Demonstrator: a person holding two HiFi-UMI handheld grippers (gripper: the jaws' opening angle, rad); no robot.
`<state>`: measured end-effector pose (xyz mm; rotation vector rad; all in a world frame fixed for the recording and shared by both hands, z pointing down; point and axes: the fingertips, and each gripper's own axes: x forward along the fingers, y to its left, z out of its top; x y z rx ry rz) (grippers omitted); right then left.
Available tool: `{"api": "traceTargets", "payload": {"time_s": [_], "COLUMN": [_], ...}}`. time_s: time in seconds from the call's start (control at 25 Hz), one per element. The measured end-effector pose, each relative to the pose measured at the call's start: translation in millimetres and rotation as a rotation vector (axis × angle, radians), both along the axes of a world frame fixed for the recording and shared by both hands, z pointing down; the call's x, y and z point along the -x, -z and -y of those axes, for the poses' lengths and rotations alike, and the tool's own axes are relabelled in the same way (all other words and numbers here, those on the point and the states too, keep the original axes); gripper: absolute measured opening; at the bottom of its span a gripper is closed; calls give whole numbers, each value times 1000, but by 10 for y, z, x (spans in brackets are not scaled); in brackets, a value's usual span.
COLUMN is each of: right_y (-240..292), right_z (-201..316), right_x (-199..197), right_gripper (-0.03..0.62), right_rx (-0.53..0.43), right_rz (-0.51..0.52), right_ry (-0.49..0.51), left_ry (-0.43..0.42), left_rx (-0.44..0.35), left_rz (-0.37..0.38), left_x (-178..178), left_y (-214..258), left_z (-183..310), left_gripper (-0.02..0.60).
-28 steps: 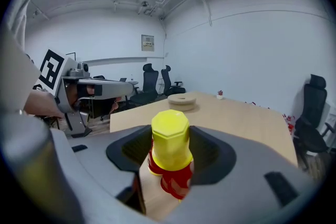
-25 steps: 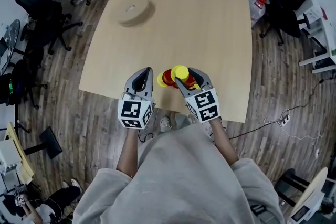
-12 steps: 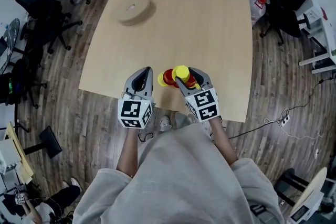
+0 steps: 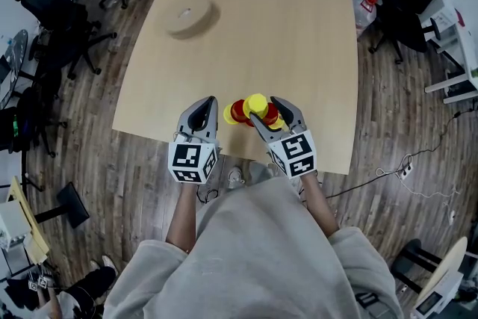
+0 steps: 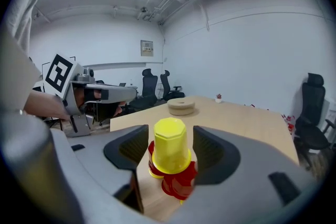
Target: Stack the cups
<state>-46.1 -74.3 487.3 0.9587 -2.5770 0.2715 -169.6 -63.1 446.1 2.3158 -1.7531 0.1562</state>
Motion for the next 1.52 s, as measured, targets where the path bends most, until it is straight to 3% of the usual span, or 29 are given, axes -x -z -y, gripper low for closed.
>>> {"api": "traceTargets", "payload": {"time_s": [0.16,0.32,0.8,1.52], "right_y": [132,185,-48,-136], "right_z": [-39,-6,238,264], "right_x": [-143,-441,-1254,-1289], "right_gripper": [254,225,5,3], "right_rx": [-27,-45,-68,-72], "right_rz": [46,84,31,22], "right_ry": [-24,-117,-361,-360], "left_ry": [-10,-20,-33,-42], "left_rx": [11,23,57,75], "left_rz": [5,8,11,17], "left_x": [-1,-16,-65,-85], "left_y": [-23,-69,-217,-306], "left_z": [16,38,72,111], "left_gripper": [12,12,12,12]}}
